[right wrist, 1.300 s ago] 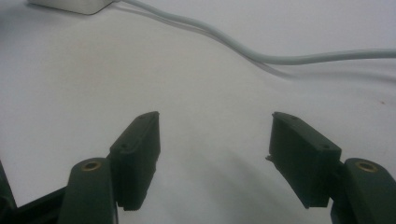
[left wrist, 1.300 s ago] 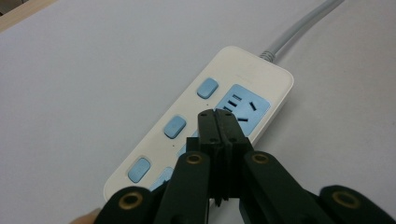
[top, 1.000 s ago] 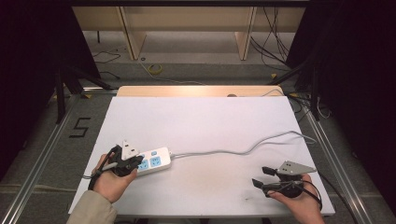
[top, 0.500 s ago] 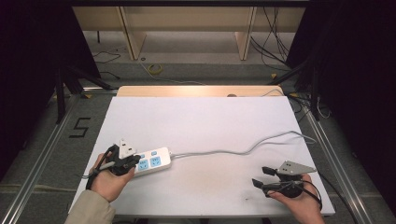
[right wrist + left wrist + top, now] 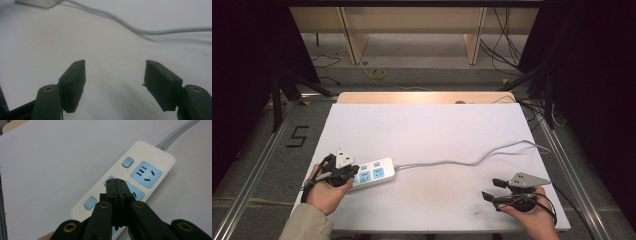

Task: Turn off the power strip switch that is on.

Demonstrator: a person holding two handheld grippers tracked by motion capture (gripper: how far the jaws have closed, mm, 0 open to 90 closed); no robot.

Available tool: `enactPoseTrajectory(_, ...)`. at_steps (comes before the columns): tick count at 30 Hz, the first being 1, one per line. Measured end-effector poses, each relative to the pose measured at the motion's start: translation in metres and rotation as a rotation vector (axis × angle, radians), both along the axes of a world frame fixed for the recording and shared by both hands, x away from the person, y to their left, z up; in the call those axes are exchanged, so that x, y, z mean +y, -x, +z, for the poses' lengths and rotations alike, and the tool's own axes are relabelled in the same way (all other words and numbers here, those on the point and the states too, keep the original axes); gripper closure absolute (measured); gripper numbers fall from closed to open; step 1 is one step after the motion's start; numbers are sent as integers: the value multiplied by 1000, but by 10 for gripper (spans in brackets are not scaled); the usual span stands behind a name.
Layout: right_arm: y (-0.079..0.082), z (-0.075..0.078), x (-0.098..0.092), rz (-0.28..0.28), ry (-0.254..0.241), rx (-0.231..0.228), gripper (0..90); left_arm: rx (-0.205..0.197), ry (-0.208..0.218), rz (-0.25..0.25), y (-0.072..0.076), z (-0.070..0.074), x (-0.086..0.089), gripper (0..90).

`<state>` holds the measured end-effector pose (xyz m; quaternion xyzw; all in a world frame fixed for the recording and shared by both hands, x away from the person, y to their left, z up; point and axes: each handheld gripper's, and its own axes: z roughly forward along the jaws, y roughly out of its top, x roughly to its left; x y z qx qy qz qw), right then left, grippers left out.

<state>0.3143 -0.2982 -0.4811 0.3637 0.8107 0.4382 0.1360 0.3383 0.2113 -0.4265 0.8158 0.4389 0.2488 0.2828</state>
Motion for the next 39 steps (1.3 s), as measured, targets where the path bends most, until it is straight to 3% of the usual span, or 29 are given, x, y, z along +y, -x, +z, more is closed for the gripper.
enactPoseTrajectory(39,1,1,0,1,-1,-2,346,14,-8,58,-6,-1,19,898)
